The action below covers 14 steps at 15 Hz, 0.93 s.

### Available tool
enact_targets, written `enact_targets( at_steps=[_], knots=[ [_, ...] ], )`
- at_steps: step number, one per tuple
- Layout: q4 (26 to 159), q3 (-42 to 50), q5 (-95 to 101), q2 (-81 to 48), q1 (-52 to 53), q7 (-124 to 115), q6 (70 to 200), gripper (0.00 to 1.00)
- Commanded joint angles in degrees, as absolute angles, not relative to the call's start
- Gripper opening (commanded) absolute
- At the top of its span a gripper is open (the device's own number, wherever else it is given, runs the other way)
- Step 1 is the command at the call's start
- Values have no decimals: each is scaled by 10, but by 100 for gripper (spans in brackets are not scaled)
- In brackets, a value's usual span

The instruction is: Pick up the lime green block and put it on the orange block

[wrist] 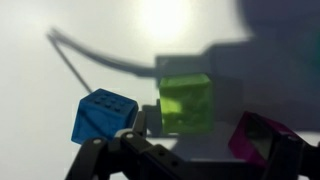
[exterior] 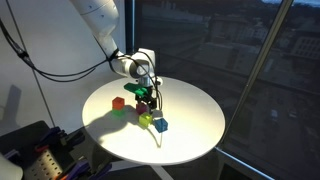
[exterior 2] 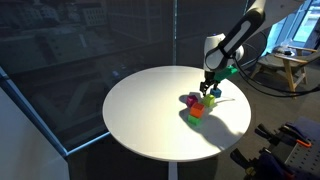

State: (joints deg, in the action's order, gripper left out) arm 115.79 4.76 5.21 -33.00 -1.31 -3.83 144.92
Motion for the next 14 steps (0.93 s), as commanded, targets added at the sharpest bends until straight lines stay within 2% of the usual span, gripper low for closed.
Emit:
enact_targets(
  at_steps=[1, 14],
  knots=[
    [1159, 40, 40, -330, -22, -25, 1457, 100],
    [1159, -1, -31, -335, -84, 58, 1498, 100]
  ],
)
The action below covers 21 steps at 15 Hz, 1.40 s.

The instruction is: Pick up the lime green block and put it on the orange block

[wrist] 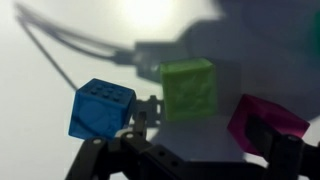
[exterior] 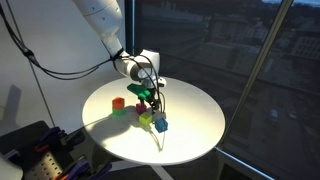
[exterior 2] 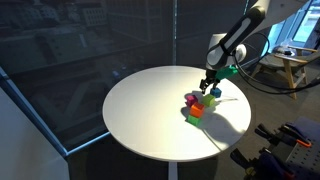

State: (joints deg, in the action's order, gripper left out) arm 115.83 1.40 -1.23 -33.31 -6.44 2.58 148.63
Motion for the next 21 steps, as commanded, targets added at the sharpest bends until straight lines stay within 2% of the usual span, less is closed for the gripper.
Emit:
enact_targets(
  at_steps=[1, 21],
  knots=[
    [1160, -3, -34, -337, -87, 64, 1501, 100],
    [1166, 3, -15, -361, -81, 84, 1530, 100]
  ],
)
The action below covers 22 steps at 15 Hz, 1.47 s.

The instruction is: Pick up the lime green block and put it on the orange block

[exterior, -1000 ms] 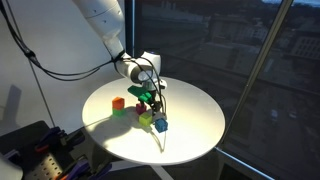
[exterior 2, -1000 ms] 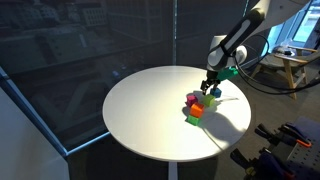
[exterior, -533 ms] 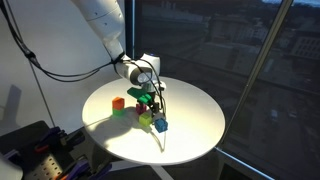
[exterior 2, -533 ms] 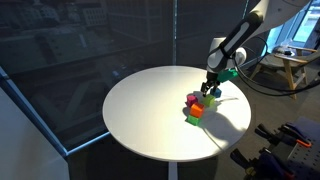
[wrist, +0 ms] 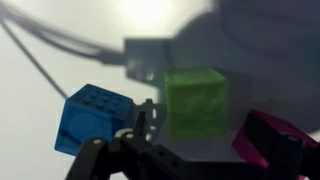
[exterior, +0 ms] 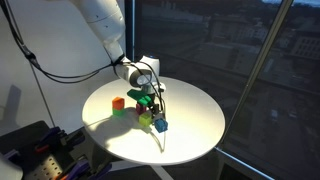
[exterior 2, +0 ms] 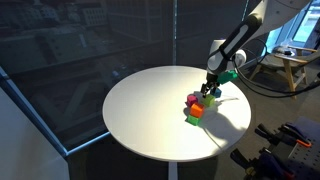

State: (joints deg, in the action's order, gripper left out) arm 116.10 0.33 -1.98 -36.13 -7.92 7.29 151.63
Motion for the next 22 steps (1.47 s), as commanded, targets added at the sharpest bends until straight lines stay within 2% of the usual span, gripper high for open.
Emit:
enact_targets(
  at_steps=[1, 19, 20, 21, 22],
  knots=[
    [1166, 3, -15, -363, -81, 84, 1532, 100],
    [1159, 0, -16, -383, -82, 86, 1535, 100],
    [1159, 0, -16, -383, -82, 86, 1535, 94],
    [1158, -1, -17, -383, -83, 87, 1534, 75],
    [1158, -1, -17, -384, -84, 87, 1535, 66]
  ],
)
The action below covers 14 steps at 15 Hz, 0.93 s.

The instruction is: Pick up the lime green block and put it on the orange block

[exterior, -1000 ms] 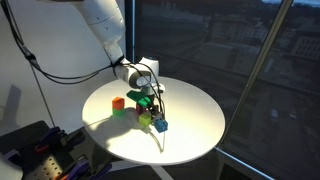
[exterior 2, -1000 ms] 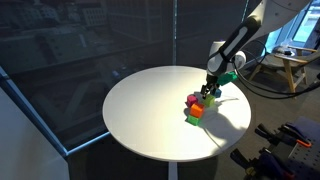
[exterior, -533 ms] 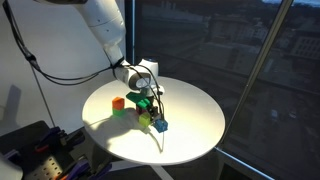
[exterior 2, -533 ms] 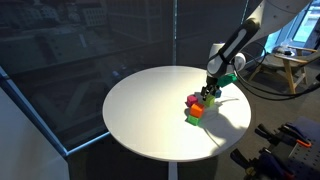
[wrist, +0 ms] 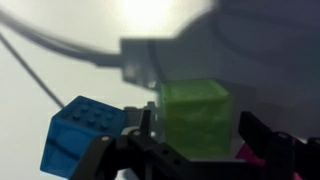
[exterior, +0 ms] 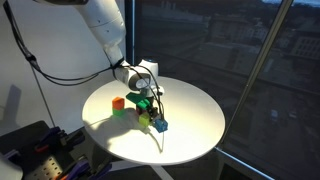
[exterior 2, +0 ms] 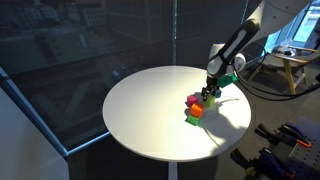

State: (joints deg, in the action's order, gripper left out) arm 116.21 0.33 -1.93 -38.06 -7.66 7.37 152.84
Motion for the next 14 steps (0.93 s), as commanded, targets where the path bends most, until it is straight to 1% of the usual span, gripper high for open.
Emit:
enact_targets(
  at_steps=[1, 2, 4, 7, 14],
  knots=[
    [1158, -1, -17, -384, -84, 87, 1535, 58],
    [1158, -1, -17, -384, -84, 87, 1534, 49],
    [1157, 0, -16, -384, -84, 88, 1534, 34],
    [1159, -1, -17, -381, -84, 87, 1527, 30],
    [1174, 6, -15, -355, -82, 82, 1513, 30]
  ],
)
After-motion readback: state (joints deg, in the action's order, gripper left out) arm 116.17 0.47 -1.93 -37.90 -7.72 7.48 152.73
